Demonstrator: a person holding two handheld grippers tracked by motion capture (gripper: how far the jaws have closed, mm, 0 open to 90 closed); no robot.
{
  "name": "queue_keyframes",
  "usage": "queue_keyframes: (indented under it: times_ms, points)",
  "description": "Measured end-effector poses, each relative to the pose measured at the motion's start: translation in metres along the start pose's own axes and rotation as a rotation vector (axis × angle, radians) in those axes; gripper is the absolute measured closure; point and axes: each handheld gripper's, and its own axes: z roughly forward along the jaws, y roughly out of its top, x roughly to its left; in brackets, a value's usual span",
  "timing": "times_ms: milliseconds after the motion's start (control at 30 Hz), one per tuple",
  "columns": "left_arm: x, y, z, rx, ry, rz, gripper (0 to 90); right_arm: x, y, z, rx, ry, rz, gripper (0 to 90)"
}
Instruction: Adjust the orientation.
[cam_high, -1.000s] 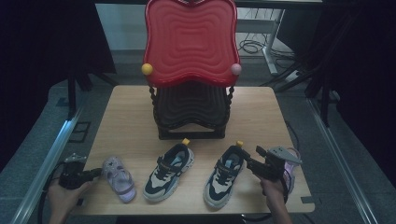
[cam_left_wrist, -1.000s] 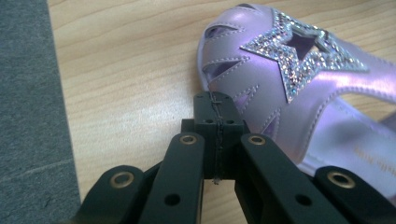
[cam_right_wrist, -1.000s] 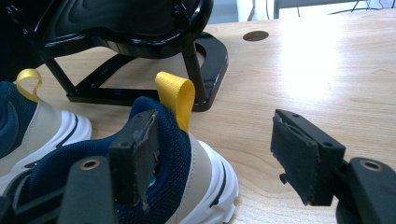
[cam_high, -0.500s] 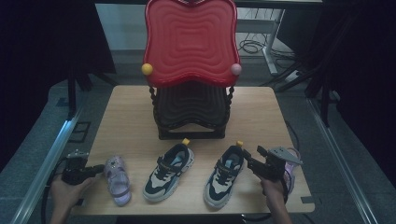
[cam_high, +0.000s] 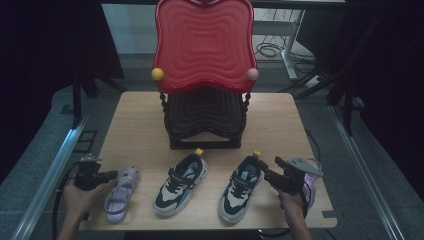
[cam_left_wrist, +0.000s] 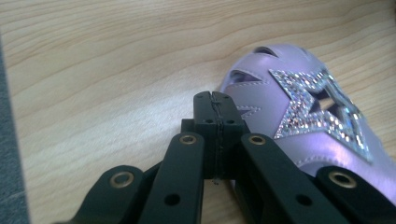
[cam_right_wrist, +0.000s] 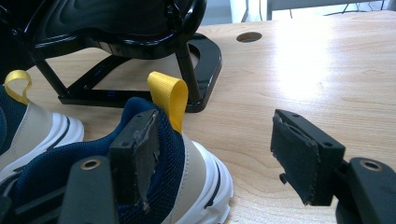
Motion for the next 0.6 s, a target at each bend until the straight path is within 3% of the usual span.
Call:
queue_keyframes:
  times_ms: [433,500,600]
  points:
    - [-0.001,0.003,0.005,-0.005,-0.017,0.002,88.1,0.000,0.000,0.000,0.000,0.001,0.000,32.3]
    - [0.000,0.004,0.002,-0.023,-0.013,-0.001,87.4,0.000,0.000,0.000,0.001,0.002,-0.001,32.4]
    - [-0.002,0.004,-0.010,-0.093,0.003,-0.006,84.9,0.000,0.000,0.000,-0.001,0.005,-0.004,32.1]
